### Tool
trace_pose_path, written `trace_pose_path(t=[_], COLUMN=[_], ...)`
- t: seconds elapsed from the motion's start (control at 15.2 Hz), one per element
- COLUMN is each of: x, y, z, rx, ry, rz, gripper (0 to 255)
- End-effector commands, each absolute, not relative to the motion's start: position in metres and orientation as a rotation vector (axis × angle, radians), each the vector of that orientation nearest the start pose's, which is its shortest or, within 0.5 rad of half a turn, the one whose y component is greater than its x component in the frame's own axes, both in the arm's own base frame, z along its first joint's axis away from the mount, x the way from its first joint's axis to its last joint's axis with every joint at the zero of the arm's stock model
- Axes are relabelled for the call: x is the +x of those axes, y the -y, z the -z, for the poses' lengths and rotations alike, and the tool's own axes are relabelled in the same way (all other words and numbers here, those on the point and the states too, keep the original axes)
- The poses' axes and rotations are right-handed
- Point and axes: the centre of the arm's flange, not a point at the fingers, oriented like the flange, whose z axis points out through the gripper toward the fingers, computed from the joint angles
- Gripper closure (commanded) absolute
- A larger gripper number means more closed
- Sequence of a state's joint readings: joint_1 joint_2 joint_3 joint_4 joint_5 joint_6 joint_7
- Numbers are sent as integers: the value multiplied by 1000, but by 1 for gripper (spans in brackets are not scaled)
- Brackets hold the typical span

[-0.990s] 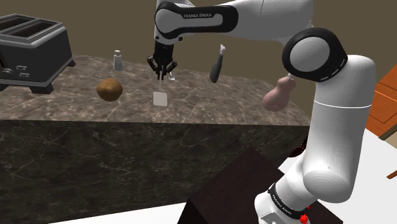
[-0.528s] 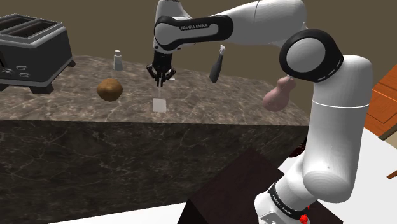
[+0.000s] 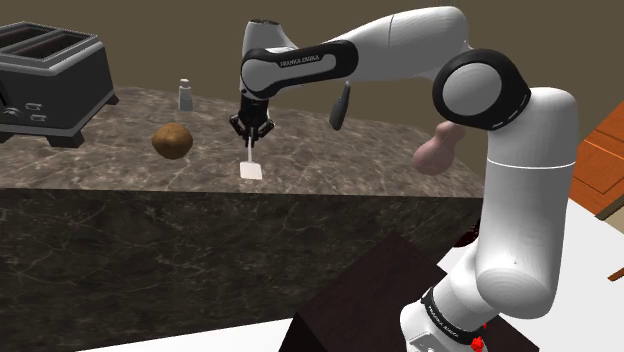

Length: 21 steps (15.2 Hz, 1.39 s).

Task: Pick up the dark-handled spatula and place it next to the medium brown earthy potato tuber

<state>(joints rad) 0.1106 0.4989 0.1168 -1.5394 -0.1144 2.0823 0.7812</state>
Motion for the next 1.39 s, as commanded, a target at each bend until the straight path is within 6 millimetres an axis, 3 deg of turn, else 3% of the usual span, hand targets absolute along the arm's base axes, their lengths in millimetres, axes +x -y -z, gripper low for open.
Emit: trace_pose_path(t=[0.0, 0.4, 0.46, 0.79, 1.06, 1.32], x=[682, 682, 682, 682, 679, 679], y=[-140, -140, -140, -140, -142, -142], z=[-364, -364, -364, -364, -414, -414], rx=[-3052, -3052, -3052, -3052, -3052, -3052], ry=[-805, -805, -805, -805, -805, -805], rz=[102, 102, 102, 102, 102, 102], gripper=[255, 255, 0, 0, 0, 0])
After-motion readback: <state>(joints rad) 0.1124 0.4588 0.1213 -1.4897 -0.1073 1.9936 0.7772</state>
